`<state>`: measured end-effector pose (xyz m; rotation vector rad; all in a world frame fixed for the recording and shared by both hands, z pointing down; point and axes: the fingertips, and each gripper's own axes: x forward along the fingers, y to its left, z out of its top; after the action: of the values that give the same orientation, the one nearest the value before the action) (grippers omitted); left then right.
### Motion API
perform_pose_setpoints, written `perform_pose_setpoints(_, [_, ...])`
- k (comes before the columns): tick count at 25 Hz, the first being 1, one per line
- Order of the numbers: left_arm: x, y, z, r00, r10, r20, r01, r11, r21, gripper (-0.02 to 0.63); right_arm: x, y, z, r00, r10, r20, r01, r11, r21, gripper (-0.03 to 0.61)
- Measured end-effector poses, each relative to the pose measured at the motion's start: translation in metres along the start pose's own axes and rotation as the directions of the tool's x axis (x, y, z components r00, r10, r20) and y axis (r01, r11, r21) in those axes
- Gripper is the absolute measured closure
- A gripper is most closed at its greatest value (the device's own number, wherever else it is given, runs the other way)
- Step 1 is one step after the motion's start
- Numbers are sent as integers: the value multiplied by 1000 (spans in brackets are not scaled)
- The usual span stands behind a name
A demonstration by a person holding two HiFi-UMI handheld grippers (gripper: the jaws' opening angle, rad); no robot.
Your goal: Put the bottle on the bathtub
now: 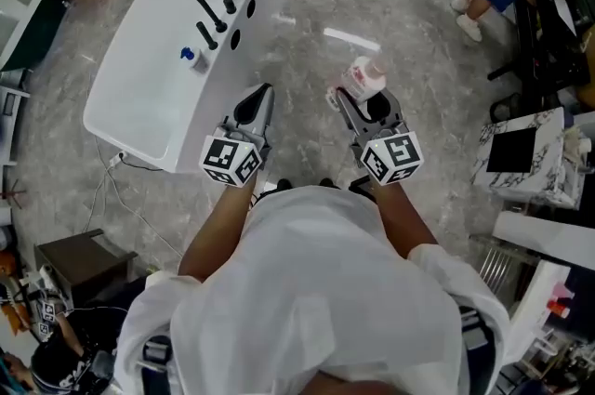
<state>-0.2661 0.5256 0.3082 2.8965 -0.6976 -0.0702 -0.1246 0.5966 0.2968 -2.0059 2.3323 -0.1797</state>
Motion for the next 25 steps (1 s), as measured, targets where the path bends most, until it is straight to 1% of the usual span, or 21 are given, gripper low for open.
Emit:
perform_pose_setpoints(3, [1, -6, -1, 1000, -1, -2, 1, 1000, 12, 597, -5, -4, 0, 1000, 6, 9, -6, 1000, 19, 353])
perform_pose_setpoints(10, [7, -19, -10, 999, 14, -36, -14, 1000, 22, 597, -20, -20, 1, 1000, 21, 11, -21, 1000, 22, 353])
perform_pose_setpoints(14, [13, -31, -16, 999, 19, -51, -17, 1000, 26, 597, -30, -32, 1, 999, 34, 14, -35, 999, 32, 353])
perform_pose_setpoints(20, [28, -46, -24, 998, 30, -54, -29, 999, 32, 597, -37, -55, -2, 999, 50, 12, -51, 998, 41, 353])
perform_pose_setpoints(25, [41, -39, -28, 997, 45, -61, -43, 999, 26, 597, -23, -67, -3, 998, 65, 10, -65, 997, 51, 353])
